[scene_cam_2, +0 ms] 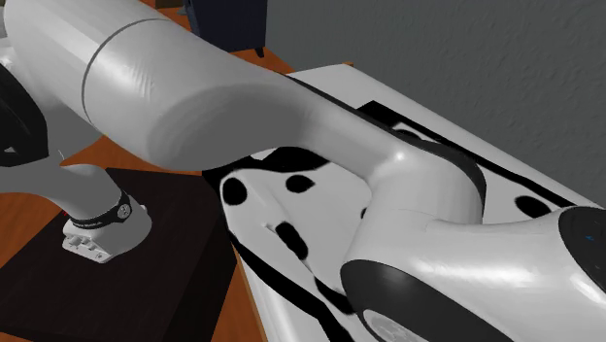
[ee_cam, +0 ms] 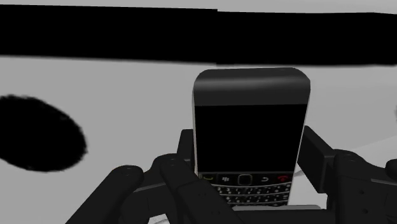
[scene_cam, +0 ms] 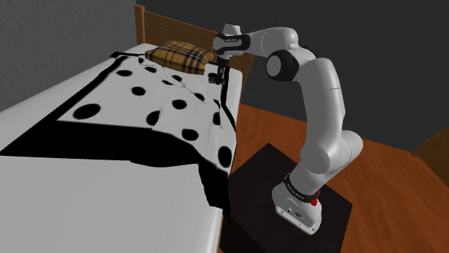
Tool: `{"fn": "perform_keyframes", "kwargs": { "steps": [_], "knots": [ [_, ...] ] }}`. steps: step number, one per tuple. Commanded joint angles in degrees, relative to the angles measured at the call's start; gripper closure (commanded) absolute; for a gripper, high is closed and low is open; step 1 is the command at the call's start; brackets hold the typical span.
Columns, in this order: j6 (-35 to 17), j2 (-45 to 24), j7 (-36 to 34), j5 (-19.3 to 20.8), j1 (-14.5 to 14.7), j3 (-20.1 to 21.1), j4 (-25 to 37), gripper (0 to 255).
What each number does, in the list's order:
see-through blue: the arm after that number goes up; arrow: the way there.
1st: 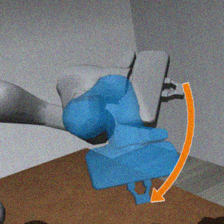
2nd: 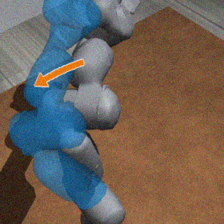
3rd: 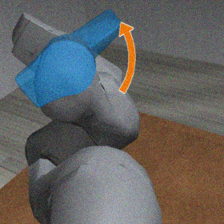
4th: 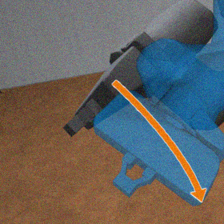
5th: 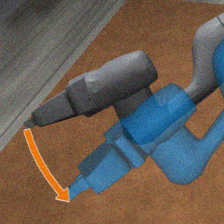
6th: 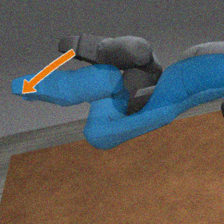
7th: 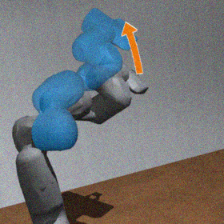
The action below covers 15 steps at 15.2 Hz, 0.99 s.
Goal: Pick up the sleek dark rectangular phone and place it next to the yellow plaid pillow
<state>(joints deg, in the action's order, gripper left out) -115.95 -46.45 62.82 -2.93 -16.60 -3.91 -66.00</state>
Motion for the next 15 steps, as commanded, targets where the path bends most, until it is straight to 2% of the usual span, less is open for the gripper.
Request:
{"fn": "perform_keyframes", "kwargs": {
  "steps": [1, 5, 13, 14, 15],
  "knots": [
    [-1.1, -0.7, 0.0, 0.0, 0.0, 0.0, -0.4, 255],
    [-3.4, -2.0, 0.1, -0.1, 0.0, 0.1, -1.4, 255],
    [-3.4, -2.0, 0.1, -0.1, 0.0, 0.1, -1.4, 255],
    [-3.4, -2.0, 0.1, -0.1, 0.0, 0.1, -1.4, 0],
    [-3.4, -2.0, 0.1, -0.1, 0.0, 0.1, -1.4, 0]
  ]
}}
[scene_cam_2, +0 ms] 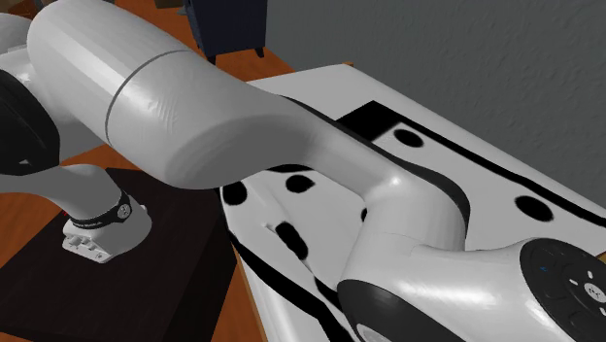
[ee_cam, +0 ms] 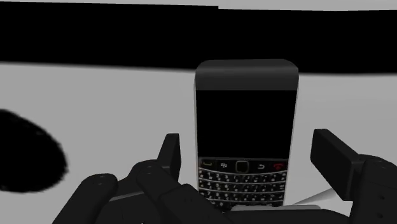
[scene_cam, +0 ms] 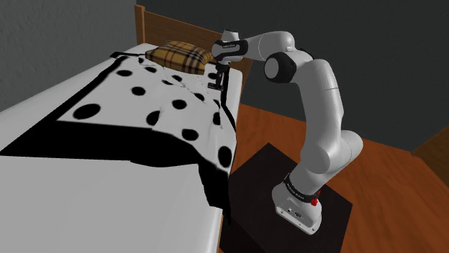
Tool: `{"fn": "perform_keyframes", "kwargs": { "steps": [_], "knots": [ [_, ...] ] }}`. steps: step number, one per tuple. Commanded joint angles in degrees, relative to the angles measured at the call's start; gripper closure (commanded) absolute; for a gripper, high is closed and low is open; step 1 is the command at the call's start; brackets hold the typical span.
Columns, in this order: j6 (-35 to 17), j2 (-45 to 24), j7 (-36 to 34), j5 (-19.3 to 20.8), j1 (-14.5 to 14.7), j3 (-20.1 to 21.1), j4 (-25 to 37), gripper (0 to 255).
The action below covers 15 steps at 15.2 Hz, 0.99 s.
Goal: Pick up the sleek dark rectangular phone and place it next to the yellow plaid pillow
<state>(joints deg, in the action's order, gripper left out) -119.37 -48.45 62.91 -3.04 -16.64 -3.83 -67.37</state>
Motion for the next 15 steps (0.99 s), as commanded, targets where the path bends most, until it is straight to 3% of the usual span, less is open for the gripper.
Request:
{"fn": "perform_keyframes", "kwargs": {
  "steps": [1, 4, 8, 15],
  "knots": [
    [0.0, 0.0, 0.0, 0.0, 0.0, 0.0, 0.0, 0],
    [0.0, 0.0, 0.0, 0.0, 0.0, 0.0, 0.0, 0],
    [4.8, 3.5, -0.1, 0.2, 0.1, -0.1, 1.3, 0],
    [4.8, 3.5, -0.1, 0.2, 0.1, -0.1, 1.3, 0]
  ]
}}
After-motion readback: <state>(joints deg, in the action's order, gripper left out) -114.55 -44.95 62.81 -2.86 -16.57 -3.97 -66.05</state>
